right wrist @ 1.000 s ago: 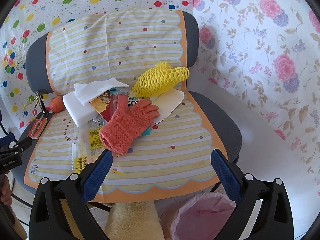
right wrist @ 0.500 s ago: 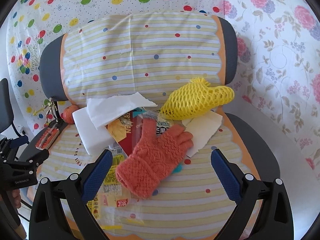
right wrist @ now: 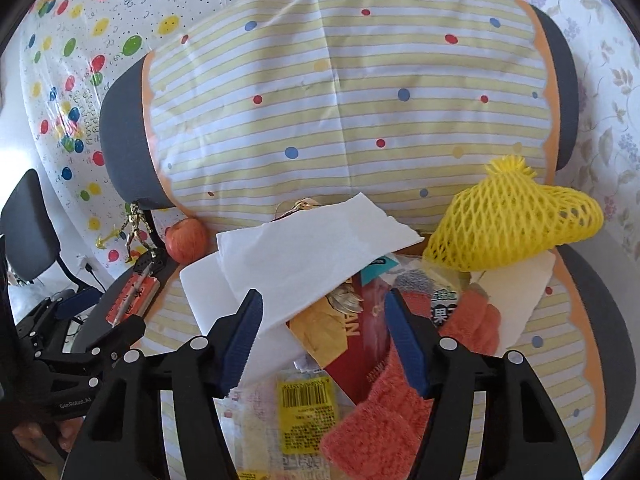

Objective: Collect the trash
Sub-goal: 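Grasp the white tissue with the right tool while the left tool grasps the white block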

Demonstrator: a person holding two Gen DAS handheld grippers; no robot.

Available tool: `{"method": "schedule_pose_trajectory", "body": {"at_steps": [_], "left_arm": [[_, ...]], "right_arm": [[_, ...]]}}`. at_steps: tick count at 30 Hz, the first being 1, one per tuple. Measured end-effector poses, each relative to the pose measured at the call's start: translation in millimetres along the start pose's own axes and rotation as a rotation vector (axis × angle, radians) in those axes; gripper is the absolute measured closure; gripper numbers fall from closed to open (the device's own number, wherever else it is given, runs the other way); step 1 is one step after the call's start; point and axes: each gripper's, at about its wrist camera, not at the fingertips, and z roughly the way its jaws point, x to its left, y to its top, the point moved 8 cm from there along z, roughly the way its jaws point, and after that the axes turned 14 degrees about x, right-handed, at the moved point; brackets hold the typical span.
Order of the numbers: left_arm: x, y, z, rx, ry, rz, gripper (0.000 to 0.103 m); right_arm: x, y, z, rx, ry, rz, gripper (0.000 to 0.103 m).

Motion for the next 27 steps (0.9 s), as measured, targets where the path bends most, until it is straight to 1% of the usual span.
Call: {"method": "schedule_pose_trajectory", "body": {"at_steps": [4,7,9,11,12,13,15,16,20,22,24,25,27], "left_arm": [[3,1,12,0.006,-0.03,-0.011,0.007],[4,0,20,0.016,-0.022,-0.008,0.007],[4,-1,23,0.021,-0.013,0.006,0.007],[4,-2,24,0.022,-0.005,0.017,0.007],[4,-3,24,0.023,-0.002,0.018,0.007],[5,-3,22,0.023,0.0,0.017,0.007],[7,-5,17,0.017,0.003,0.016,0.007],[7,-5,14,0.013,0.006,0.015,0.007],[8,-12,-1,-0.001,0.018,0.021,0.007],[4,-16,-6,-0.004,0.015,0.03,0.007],[-4,-22,-8,0.006,-0.007,0.044,0.007],[-9,-24,-7,0.013,-0.021,0.05,0.007],[-21,-27,-4,0.028,-0.064,0.063,0.007]], "right_arm": [[-3,5,21,0.045,0.073,0.065,0.05],[-9,11,32,0.055,0.132,0.124,0.053],[-12,16,36,0.047,0.149,0.15,0.056],[-14,22,39,0.047,0.165,0.17,0.067],[-14,24,39,0.041,0.165,0.175,0.082],[-11,28,34,0.021,0.16,0.167,0.094],[-6,34,21,-0.031,0.135,0.129,0.1],[0,37,10,-0.068,0.118,0.097,0.101],[16,43,-49,-0.223,0.019,-0.027,0.102],[14,36,-79,-0.284,-0.067,-0.065,0.102],[3,23,-101,-0.311,-0.144,-0.081,0.102],[-5,12,-108,-0.312,-0.185,-0.084,0.102],[-20,-10,-114,-0.286,-0.238,-0.079,0.102]]}}
